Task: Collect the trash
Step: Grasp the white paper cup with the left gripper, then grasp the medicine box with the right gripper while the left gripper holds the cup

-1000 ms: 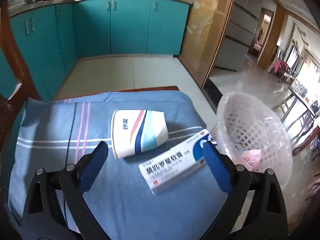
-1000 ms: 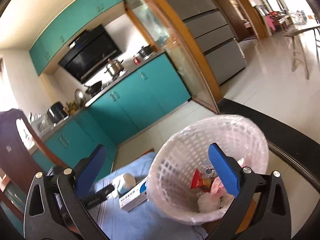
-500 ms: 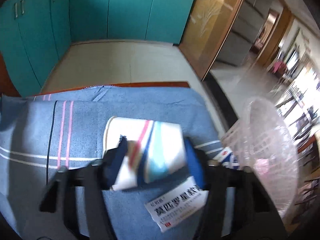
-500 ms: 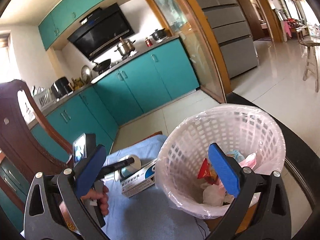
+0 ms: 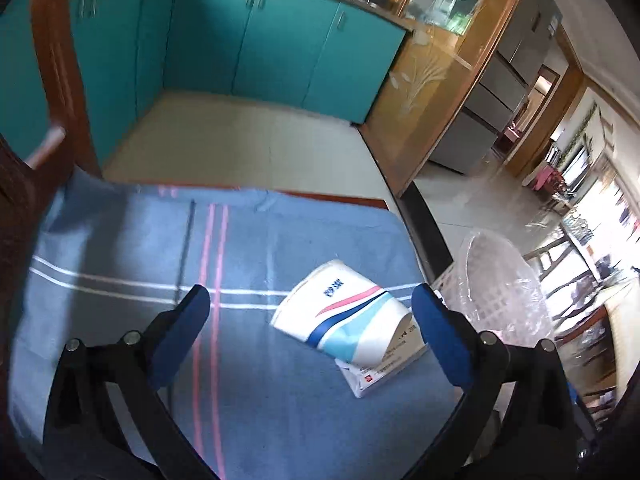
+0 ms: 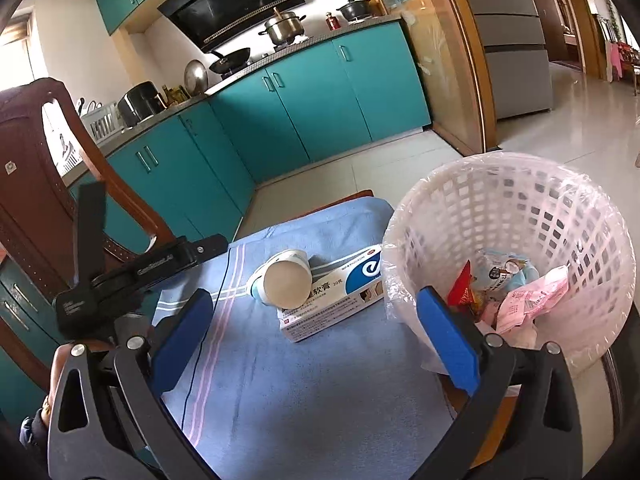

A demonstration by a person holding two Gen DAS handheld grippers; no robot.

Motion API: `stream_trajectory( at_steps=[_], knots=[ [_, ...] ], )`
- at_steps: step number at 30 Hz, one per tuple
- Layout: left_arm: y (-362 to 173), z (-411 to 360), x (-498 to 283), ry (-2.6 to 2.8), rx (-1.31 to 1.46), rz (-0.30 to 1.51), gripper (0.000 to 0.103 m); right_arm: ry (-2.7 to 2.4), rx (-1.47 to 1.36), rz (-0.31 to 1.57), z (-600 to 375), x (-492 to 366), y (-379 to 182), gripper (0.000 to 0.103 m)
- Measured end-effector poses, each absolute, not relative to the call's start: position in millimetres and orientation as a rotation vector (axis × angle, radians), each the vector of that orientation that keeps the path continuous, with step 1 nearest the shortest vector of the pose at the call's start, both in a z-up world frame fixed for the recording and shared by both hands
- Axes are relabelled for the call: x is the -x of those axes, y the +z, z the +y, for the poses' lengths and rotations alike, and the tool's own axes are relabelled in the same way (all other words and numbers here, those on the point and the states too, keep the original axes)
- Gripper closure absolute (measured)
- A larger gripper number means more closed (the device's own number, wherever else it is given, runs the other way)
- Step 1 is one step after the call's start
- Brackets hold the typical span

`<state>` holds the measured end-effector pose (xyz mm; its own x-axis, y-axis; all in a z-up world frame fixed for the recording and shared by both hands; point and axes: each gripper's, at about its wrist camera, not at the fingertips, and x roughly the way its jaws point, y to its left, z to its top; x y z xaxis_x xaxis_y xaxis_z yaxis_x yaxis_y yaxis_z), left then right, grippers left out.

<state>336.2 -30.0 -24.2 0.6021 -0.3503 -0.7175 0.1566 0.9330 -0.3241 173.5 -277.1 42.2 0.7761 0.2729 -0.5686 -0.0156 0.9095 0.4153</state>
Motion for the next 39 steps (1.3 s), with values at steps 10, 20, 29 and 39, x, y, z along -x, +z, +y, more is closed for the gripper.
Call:
stream_trajectory(
  at_steps=[10, 20, 29, 39],
  knots=[
    [-67.2, -50.4, -367.7, -0.577, 0.039, 0.98, 0.003, 0.178, -0.383, 0.688, -280.3, -173.2, 41.2, 0.003],
    [-91.4, -58.5, -380.3, -0.745, -0.017, 0.998, 0.003, 0.208, -0.358, 0.703, -275.2, -174.8, 40.6, 0.003],
    [-79.3, -50.8, -354.3, -0.712, -0.016, 0.891, 0.017, 0.2, -0.341, 0.714, -272.0, -179.4, 37.3, 0.003],
    [39.1, 12.2, -207.5, -0.076, 0.076, 0.49, 0.016, 0.144, -0.372, 0.852, -237.5, -208.6, 2.7, 0.003]
  ],
)
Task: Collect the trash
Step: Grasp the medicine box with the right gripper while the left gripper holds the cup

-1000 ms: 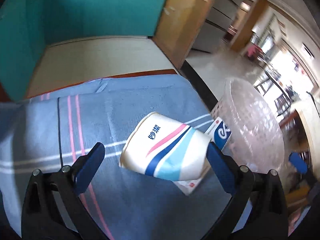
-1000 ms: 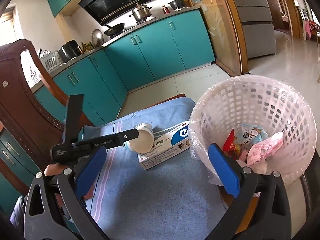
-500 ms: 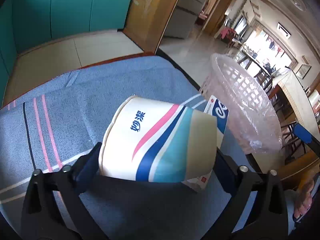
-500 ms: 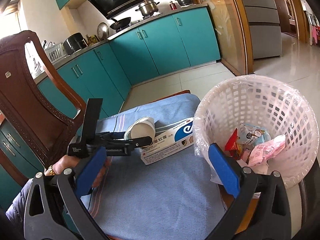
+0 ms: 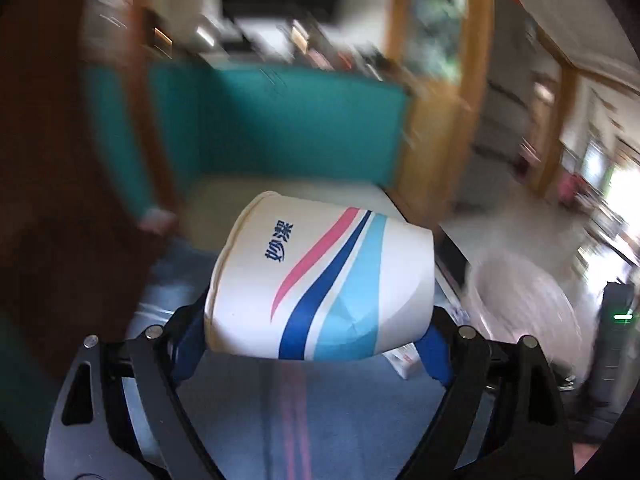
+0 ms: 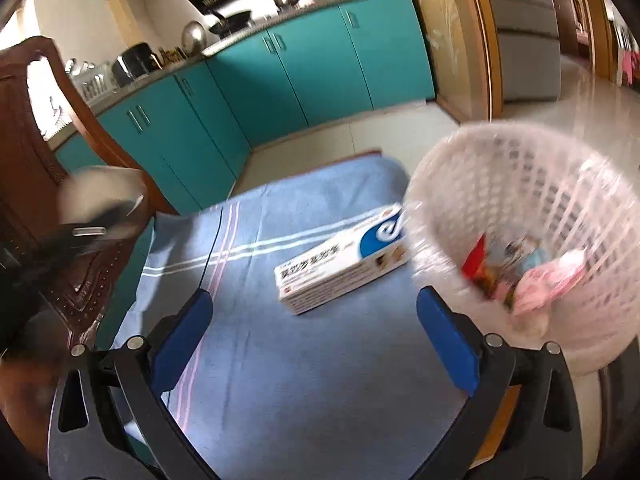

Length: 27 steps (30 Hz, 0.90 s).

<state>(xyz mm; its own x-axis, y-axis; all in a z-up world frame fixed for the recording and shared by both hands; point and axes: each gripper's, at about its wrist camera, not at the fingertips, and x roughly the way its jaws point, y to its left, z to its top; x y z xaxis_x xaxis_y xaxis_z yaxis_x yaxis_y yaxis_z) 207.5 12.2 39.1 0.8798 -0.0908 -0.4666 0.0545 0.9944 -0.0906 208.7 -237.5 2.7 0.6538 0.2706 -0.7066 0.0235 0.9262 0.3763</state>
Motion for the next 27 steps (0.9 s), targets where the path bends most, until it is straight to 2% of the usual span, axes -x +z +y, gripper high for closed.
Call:
stream_trajectory(
  at_steps=[2, 5, 12, 14, 15, 16, 17, 18, 19, 22, 27],
  knots=[
    [42.7, 18.0, -167.2, 0.046, 0.078, 0.378, 0.016, 0.094, -0.392, 0.894, -227.0, -222.9, -8.5, 0.003],
    [40.6, 33.8, -137.7, 0.108, 0.123, 0.309, 0.016, -0.044, -0.373, 0.942, -211.9, -247.4, -24.8, 0.003],
    [47.8, 52.8, -131.3, 0.084, 0.178, 0.312, 0.016, -0.303, -0.224, 1.021, -178.9, -302.9, -54.5, 0.003],
    [50.5, 53.8, -132.1, 0.071, 0.172, 0.312, 0.016, -0.3, -0.184, 0.993, -173.6, -303.5, -53.6, 0.014],
    [51.1, 53.7, -131.9, 0.065, 0.166, 0.311, 0.016, -0.28, -0.17, 0.983, -170.6, -301.4, -52.6, 0.027],
    [49.5, 53.8, -135.5, 0.058, 0.164, 0.318, 0.016, -0.253, -0.153, 0.975, -166.9, -298.7, -51.3, 0.045],
    [47.6, 52.4, -136.4, 0.054, 0.166, 0.322, 0.016, -0.21, -0.131, 0.964, -163.3, -294.0, -49.6, 0.053],
    [43.5, 53.4, -132.5, 0.05, 0.171, 0.323, 0.016, -0.172, -0.126, 0.959, -162.5, -289.5, -48.9, 0.067],
    [43.3, 53.4, -132.6, 0.044, 0.178, 0.328, 0.016, -0.133, -0.126, 0.957, -163.1, -283.3, -48.0, 0.074],
    [39.8, 51.7, -136.4, 0.039, 0.178, 0.345, 0.016, -0.016, -0.124, 0.933, -166.8, -261.6, -45.8, 0.082],
    [34.3, 44.3, -141.9, 0.021, 0.172, 0.38, 0.016, 0.134, -0.077, 0.838, -176.1, -216.1, -28.6, 0.084]
  ],
)
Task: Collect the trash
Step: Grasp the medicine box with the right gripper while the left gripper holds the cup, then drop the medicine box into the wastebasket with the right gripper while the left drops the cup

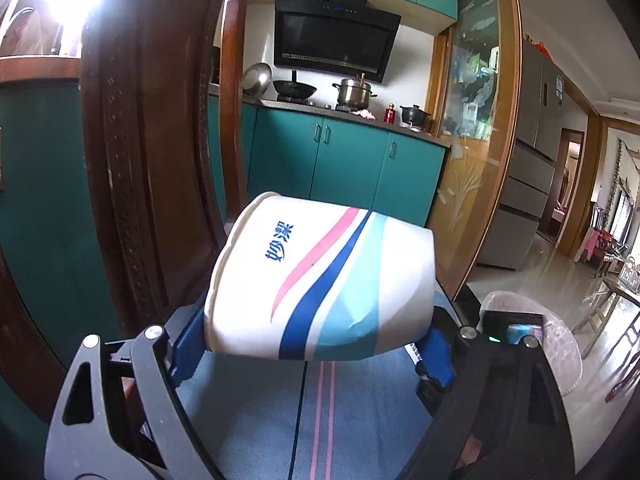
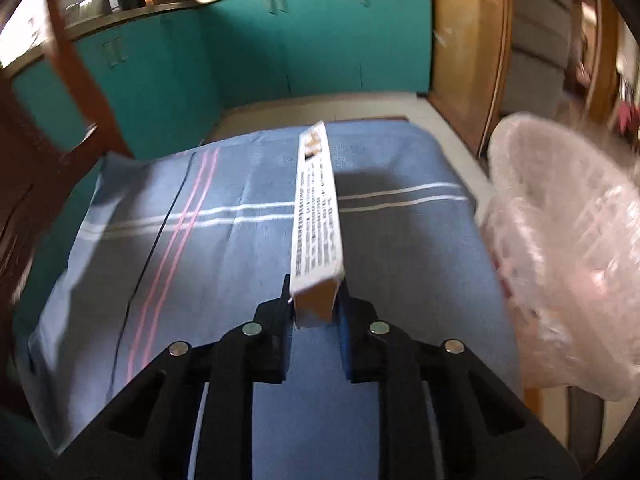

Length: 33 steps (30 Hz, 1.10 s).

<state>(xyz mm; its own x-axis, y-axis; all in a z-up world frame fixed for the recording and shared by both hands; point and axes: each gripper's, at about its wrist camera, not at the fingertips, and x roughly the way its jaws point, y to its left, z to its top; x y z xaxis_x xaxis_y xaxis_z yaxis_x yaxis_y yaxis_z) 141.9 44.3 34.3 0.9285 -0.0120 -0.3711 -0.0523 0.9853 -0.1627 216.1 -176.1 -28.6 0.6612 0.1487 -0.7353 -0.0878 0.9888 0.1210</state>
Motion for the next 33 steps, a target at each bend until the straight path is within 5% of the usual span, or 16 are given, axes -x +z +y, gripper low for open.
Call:
stream_trajectory(
  at_steps=[28, 30, 31, 32, 33],
  knots=[
    [9.7, -10.0, -161.1, -0.059, 0.057, 0.496, 0.016, 0.069, -0.419, 0.385, -350.0, -141.0, 90.2, 0.083],
    [7.0, -17.6, -162.2, -0.076, 0.051, 0.504, 0.016, -0.008, -0.452, 0.371, -377.8, -145.5, 83.7, 0.071],
    [5.2, -23.9, -164.2, -0.093, 0.046, 0.513, 0.016, -0.033, -0.463, 0.387, -385.7, -148.1, 79.0, 0.042],
    [3.7, -29.9, -166.5, -0.105, 0.041, 0.521, 0.016, -0.084, -0.494, 0.407, -399.4, -148.6, 72.5, 0.026],
    [2.9, -35.3, -168.3, -0.115, 0.039, 0.527, 0.016, -0.107, -0.524, 0.402, -407.6, -145.9, 69.8, 0.025]
  ],
)
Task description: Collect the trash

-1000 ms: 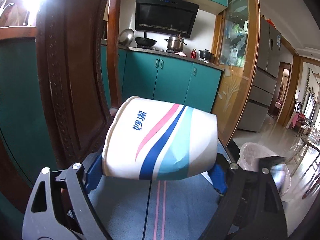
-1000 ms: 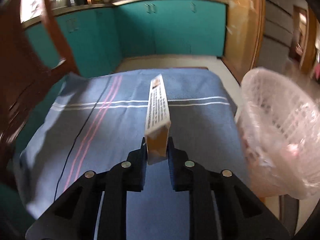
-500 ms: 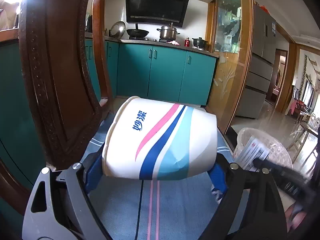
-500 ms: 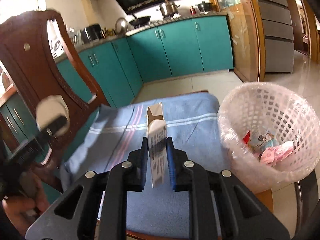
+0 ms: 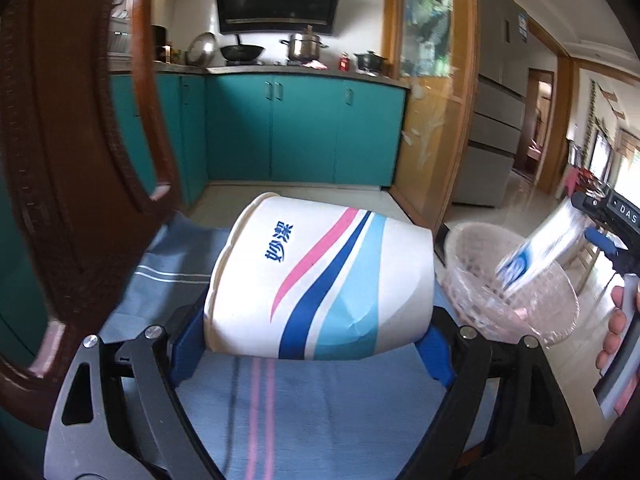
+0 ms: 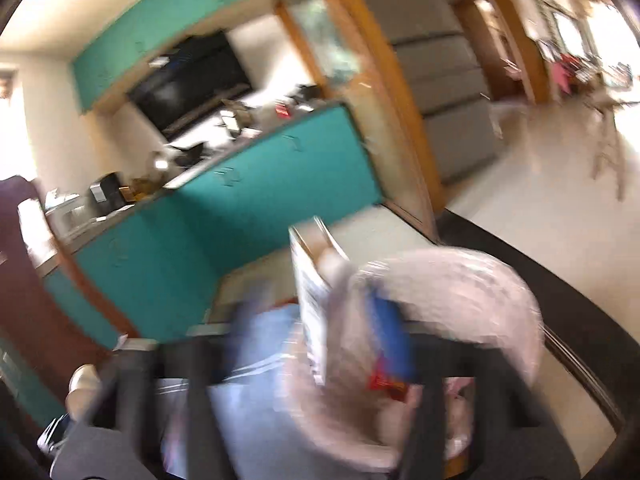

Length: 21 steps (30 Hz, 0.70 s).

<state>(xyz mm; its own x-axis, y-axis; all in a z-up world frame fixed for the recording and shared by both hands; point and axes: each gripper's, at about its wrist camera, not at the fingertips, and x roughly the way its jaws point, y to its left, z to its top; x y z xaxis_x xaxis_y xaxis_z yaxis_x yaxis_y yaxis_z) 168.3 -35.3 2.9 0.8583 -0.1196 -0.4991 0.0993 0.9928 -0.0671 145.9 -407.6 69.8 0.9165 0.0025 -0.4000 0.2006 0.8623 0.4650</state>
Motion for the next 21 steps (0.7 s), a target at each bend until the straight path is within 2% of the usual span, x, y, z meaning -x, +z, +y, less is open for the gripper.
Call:
stream_trajectory(
  at_steps=[4, 7, 11, 13, 14, 17, 21],
  knots=[
    [0.3, -75.8, -181.4, -0.21, 0.026, 0.564, 0.016, -0.127, -0.591, 0.38, -426.3, -131.3, 71.4, 0.012],
    [4.8, -116.6, -196.3, -0.303, 0.011, 0.591, 0.016, -0.16, -0.578, 0.328, -432.5, -118.5, 74.2, 0.007],
    [26.3, -187.0, -216.8, -0.466, -0.014, 0.59, 0.014, -0.215, -0.617, 0.307, -444.1, -113.1, 74.4, 0.007],
    [34.6, -214.1, -227.4, -0.501, -0.037, 0.595, 0.005, -0.243, -0.632, 0.285, -451.0, -108.8, 74.5, 0.007],
    [36.8, -223.0, -232.4, -0.486, -0.052, 0.596, 0.004, -0.247, -0.636, 0.284, -455.3, -107.2, 73.3, 0.007],
    [39.7, -228.7, -241.1, -0.454, -0.062, 0.628, 0.003, -0.241, -0.651, 0.301, -455.0, -112.2, 71.0, 0.007],
    [44.2, -197.8, -230.2, -0.412, -0.033, 0.602, 0.003, -0.222, -0.634, 0.308, -448.4, -112.5, 70.8, 0.007]
  ],
)
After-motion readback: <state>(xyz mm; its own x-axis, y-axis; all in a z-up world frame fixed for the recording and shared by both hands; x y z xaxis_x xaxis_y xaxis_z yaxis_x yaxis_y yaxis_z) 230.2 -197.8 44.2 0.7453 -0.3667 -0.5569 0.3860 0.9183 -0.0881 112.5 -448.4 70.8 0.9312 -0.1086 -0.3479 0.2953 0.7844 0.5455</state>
